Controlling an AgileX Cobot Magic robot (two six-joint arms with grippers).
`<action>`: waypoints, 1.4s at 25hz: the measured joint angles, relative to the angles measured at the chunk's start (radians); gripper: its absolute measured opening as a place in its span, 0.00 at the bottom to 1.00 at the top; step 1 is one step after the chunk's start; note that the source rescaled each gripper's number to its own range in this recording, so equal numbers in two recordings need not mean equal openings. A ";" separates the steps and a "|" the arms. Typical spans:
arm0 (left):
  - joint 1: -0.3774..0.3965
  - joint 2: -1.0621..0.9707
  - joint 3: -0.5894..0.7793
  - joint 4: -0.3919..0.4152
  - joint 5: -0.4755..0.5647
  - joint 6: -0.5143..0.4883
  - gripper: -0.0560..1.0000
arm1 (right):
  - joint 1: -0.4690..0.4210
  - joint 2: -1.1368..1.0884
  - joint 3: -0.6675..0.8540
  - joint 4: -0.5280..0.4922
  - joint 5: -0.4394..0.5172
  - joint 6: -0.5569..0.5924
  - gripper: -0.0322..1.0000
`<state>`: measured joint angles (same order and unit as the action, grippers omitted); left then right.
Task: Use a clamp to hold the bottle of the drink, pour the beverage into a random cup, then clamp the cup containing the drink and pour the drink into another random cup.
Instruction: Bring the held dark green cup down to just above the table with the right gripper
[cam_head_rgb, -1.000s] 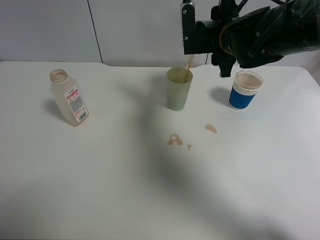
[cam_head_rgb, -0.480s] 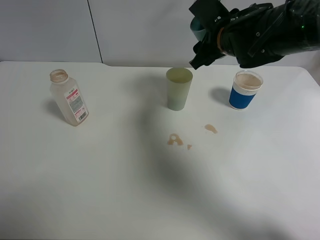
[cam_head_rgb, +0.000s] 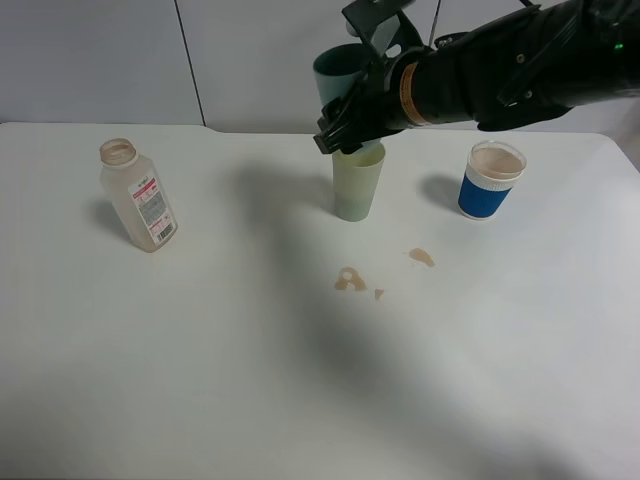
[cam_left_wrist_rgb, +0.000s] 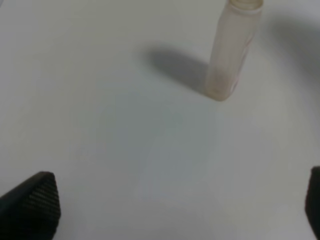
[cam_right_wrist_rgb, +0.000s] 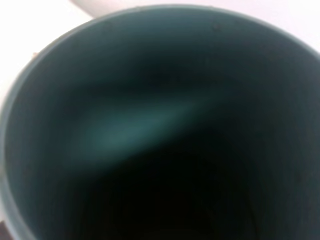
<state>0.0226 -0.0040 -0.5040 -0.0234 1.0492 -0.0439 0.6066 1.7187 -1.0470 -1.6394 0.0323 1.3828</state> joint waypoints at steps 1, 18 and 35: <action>0.000 0.000 0.000 0.000 0.000 0.000 1.00 | 0.001 -0.008 0.000 0.041 -0.047 -0.034 0.03; 0.000 0.000 0.000 0.000 0.000 0.000 1.00 | 0.173 -0.023 0.000 1.278 -0.382 -1.283 0.03; 0.000 0.000 0.000 0.000 0.000 0.000 1.00 | 0.308 0.205 0.003 1.405 -0.441 -1.288 0.03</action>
<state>0.0226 -0.0040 -0.5040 -0.0234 1.0492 -0.0439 0.9149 1.9239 -1.0444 -0.2343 -0.4090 0.0952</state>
